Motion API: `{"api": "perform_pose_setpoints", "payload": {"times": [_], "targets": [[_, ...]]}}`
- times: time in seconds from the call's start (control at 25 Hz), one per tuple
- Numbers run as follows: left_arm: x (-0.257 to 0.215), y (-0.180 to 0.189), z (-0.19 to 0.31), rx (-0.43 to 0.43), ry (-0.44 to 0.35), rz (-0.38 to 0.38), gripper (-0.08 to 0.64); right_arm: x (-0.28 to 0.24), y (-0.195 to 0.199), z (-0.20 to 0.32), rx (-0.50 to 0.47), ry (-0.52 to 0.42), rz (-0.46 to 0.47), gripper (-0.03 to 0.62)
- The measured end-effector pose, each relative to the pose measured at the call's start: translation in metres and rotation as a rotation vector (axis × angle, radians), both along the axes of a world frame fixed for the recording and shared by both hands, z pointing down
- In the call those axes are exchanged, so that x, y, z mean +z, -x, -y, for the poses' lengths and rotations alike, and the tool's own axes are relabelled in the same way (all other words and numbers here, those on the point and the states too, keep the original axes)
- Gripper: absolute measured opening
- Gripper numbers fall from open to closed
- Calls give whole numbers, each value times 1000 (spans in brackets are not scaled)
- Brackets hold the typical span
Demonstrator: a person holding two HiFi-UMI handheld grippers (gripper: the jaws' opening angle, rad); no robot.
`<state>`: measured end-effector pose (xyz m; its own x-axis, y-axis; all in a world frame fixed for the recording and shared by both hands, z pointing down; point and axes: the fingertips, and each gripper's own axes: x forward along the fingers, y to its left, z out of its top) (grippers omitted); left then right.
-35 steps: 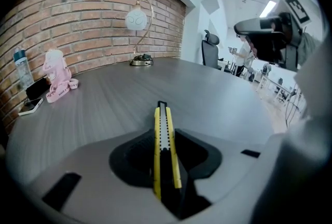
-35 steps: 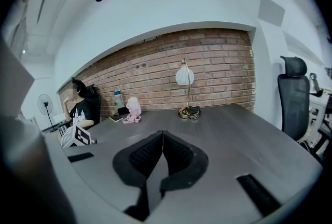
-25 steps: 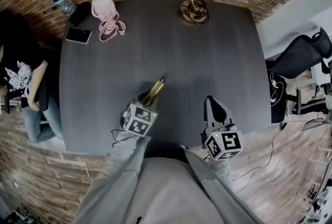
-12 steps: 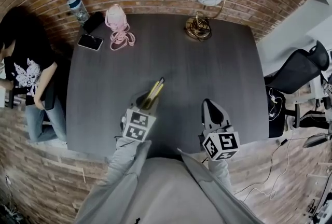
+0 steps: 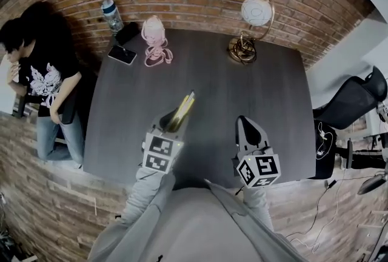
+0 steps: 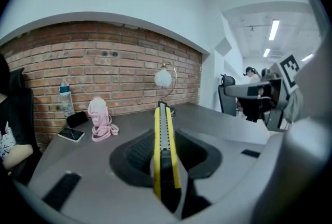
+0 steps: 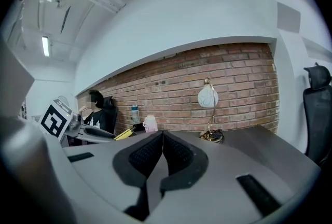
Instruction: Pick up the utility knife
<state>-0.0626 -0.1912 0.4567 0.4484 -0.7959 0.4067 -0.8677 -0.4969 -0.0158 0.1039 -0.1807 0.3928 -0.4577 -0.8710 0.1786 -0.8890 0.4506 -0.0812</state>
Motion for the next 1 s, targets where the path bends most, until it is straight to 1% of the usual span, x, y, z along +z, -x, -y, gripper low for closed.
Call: {"api": "perform_pose_setpoints", "payload": {"times": [0.12,0.32,0.56,0.72,1.0], "targets": [[-15,12,-3,-39,-31,-21,130,-6,7,3,-19,-18,10,18],[-41,39,-10,-137,-98,-64,130,-12,17,5,-51,-34,9,17],[-64,61,-20,-210,-152,-149,130,-17,21,5,-76,-45,-8,17],[-73,68,-27,-229,-181,-172,130,-17,18,1,-73,-49,-17,17],[-81,68,-35,-224,-198,-166,130,-18,8,-5,-49,-49,-18,17]]}}
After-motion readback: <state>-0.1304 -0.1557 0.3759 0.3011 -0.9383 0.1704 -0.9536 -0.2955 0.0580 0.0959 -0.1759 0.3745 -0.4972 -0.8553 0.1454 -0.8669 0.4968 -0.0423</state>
